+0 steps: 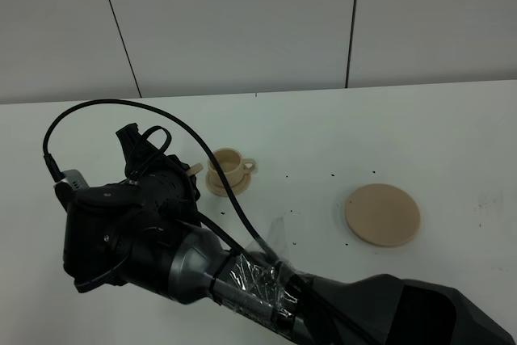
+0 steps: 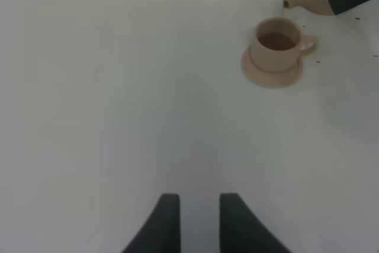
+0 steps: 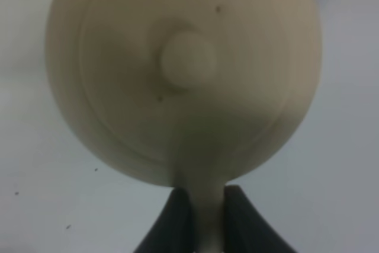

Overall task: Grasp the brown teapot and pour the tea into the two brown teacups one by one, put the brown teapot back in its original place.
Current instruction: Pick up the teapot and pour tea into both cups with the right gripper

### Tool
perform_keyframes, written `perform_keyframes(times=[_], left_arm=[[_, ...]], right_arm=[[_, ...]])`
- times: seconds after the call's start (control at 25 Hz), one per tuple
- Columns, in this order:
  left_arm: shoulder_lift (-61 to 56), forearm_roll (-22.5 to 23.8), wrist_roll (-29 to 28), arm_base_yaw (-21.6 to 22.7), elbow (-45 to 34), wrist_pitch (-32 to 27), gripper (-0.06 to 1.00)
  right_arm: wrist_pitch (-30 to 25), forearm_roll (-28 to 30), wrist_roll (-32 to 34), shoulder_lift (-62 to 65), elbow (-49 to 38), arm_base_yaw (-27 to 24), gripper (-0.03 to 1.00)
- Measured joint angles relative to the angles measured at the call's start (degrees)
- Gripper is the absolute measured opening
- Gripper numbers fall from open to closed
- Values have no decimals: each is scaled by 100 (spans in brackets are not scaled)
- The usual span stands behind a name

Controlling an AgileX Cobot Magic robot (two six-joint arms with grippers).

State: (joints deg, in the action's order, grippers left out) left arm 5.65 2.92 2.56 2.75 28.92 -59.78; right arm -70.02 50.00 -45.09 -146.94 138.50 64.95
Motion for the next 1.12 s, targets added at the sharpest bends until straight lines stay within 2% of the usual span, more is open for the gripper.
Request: perform_keyframes(times=[1.12], left_arm=[[0,0,6,0,0,0,24]], right_arm=[[0,-5,5,0,0,0,10]])
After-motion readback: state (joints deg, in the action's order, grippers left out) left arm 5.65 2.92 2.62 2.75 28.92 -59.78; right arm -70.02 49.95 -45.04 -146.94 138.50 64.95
